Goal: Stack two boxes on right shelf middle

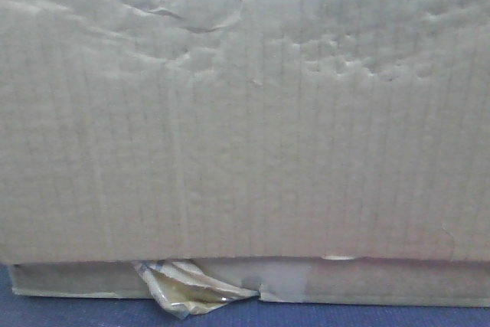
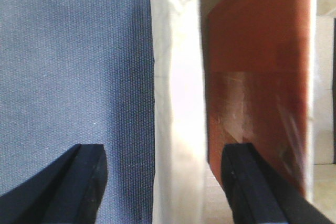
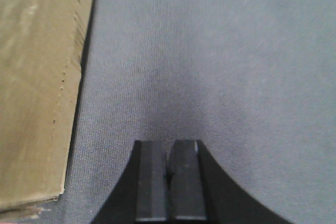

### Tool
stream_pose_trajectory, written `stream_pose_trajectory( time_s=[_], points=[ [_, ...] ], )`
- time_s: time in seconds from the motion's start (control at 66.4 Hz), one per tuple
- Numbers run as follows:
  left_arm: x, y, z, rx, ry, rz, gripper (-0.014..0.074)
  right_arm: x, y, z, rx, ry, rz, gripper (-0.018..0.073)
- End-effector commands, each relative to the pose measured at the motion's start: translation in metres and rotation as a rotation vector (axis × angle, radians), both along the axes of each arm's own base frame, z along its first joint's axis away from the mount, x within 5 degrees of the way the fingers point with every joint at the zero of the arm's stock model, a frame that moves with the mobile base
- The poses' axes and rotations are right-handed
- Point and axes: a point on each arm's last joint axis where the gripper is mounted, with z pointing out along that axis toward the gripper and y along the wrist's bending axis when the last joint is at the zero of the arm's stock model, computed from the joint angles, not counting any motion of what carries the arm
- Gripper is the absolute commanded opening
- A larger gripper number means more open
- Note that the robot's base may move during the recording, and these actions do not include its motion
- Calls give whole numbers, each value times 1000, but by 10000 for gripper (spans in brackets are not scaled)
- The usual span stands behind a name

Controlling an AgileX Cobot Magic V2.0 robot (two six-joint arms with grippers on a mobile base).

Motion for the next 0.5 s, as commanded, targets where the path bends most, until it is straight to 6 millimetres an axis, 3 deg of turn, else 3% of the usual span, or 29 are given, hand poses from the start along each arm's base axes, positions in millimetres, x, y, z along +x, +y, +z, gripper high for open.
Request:
stream_pose_trajectory(
  time_s=[0.0, 0.196, 0.361, 0.482],
  points=[
    [-4, 3, 8, -15, -24, 12, 371, 17, 1, -2, 26, 54, 0, -162],
    [-4, 3, 8, -15, -24, 12, 371, 52, 1, 4, 135, 169, -112, -162],
    [-4, 3, 8, -15, -24, 12, 371, 73, 1, 35, 112, 124, -181, -143],
    [-4, 3, 8, -15, -24, 12, 371, 86, 13, 58, 65, 83, -172, -143]
  ],
)
